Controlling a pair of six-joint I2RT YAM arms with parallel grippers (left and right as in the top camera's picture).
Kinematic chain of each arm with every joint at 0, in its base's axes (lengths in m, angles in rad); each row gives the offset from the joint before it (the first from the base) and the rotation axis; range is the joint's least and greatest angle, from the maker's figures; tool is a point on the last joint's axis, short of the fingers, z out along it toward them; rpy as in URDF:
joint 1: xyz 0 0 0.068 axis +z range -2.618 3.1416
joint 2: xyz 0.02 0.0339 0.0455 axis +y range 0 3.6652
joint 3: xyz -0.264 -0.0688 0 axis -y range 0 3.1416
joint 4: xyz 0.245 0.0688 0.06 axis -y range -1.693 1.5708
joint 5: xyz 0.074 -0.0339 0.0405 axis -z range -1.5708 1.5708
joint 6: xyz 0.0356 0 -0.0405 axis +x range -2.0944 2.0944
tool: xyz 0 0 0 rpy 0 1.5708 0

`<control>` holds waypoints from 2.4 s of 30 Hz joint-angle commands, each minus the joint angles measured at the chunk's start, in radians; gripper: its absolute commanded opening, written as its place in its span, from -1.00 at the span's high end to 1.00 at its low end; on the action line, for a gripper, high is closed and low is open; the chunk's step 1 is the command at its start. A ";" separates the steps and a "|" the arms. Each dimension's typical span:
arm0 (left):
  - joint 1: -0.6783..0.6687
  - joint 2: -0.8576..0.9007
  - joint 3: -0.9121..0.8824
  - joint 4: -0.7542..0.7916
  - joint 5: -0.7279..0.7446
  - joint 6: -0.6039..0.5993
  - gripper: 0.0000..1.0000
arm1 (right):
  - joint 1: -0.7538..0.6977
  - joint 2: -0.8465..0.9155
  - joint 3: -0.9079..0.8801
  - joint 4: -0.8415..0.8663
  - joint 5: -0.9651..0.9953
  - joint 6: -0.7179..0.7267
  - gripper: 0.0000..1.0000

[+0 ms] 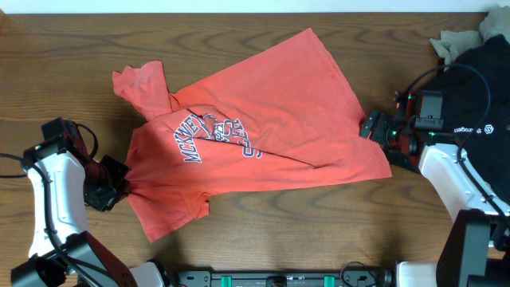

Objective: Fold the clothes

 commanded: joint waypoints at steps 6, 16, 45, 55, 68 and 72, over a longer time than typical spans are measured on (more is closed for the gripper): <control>0.006 -0.006 0.014 0.010 -0.021 0.008 0.88 | 0.015 0.169 0.000 0.043 0.023 -0.051 -0.84; 0.006 -0.006 0.014 0.019 -0.021 0.009 0.88 | 0.098 0.233 0.002 0.025 -0.193 -0.169 0.80; 0.006 -0.006 0.014 0.109 -0.021 0.009 0.88 | 0.117 -0.268 0.152 -0.104 -0.304 0.080 0.98; 0.006 -0.006 0.014 0.134 -0.021 0.008 0.87 | 0.138 -0.080 0.152 0.144 -0.045 0.089 0.96; 0.006 -0.006 0.014 0.164 -0.021 0.008 0.88 | 0.166 -0.002 0.152 0.093 -0.165 0.126 0.98; 0.006 -0.006 0.014 0.179 -0.021 0.008 0.88 | 0.162 -0.150 0.152 -0.127 -0.163 0.126 0.98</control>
